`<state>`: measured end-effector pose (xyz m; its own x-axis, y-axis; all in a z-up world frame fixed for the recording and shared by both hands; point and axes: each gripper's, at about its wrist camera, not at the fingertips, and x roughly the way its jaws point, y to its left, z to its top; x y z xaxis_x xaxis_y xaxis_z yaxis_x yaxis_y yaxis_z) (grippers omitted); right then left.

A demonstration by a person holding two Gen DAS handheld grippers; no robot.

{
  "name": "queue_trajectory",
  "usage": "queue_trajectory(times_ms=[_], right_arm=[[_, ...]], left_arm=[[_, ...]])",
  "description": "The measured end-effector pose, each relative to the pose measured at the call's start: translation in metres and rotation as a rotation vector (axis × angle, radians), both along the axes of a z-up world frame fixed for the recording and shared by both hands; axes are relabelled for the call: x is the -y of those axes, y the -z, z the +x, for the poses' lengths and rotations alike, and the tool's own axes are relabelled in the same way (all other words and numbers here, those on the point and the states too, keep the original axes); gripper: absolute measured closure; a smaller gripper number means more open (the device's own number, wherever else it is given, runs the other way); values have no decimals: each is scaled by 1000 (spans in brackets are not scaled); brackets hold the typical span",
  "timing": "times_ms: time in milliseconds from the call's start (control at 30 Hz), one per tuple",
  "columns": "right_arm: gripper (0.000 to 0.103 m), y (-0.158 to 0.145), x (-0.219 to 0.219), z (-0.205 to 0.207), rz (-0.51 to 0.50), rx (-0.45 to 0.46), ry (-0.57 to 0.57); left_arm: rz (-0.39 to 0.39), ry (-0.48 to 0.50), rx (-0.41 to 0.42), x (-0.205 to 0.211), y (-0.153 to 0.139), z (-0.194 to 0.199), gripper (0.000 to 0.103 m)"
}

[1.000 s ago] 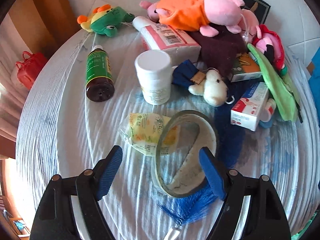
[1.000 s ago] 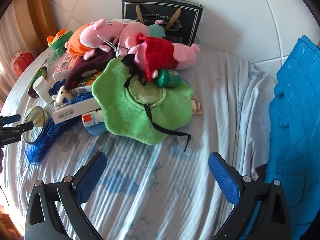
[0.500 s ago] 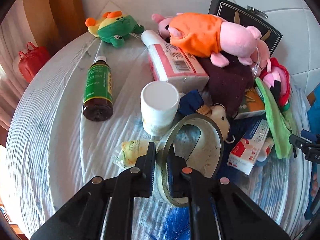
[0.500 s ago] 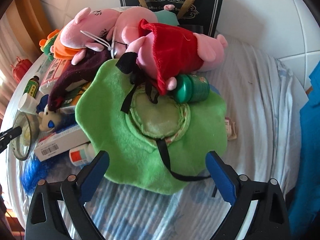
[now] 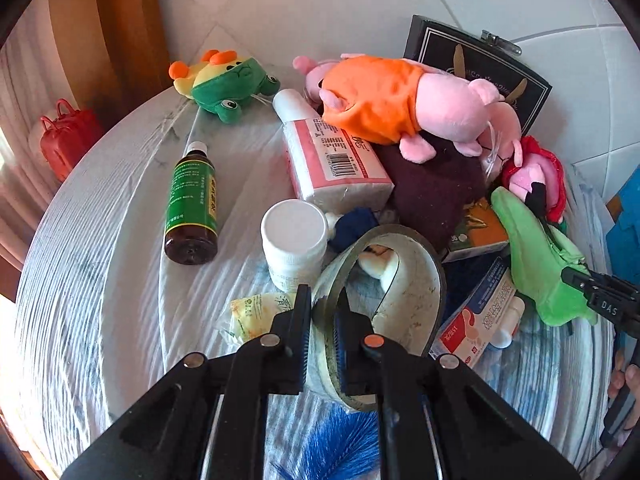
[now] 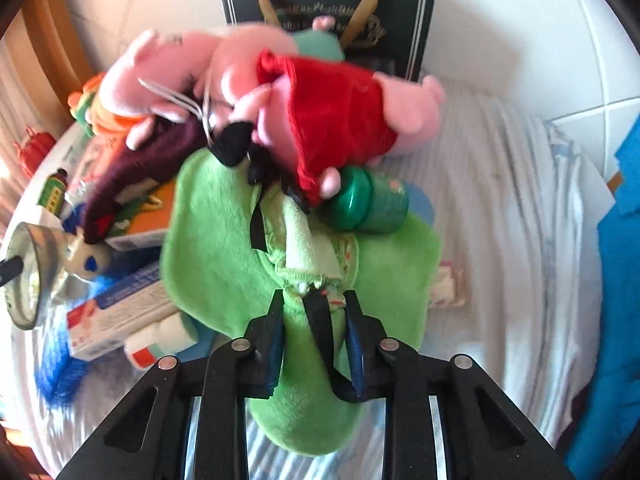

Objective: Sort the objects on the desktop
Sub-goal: 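Grasp the green plush cloth with the right tool while the left tool lifts the tape roll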

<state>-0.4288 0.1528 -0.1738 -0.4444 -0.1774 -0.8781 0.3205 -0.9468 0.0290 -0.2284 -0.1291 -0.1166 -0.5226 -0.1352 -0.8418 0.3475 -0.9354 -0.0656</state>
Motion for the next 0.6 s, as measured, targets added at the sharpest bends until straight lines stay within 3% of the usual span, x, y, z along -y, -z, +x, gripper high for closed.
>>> queue_trajectory(times_ms=[233, 600], right_arm=[[78, -68, -19, 56, -33, -127, 1], [78, -185, -56, 148, -71, -431, 51]], left_arm=[[-30, 48, -107, -23, -47, 30, 92], [-37, 194, -296, -94, -129, 70, 92]])
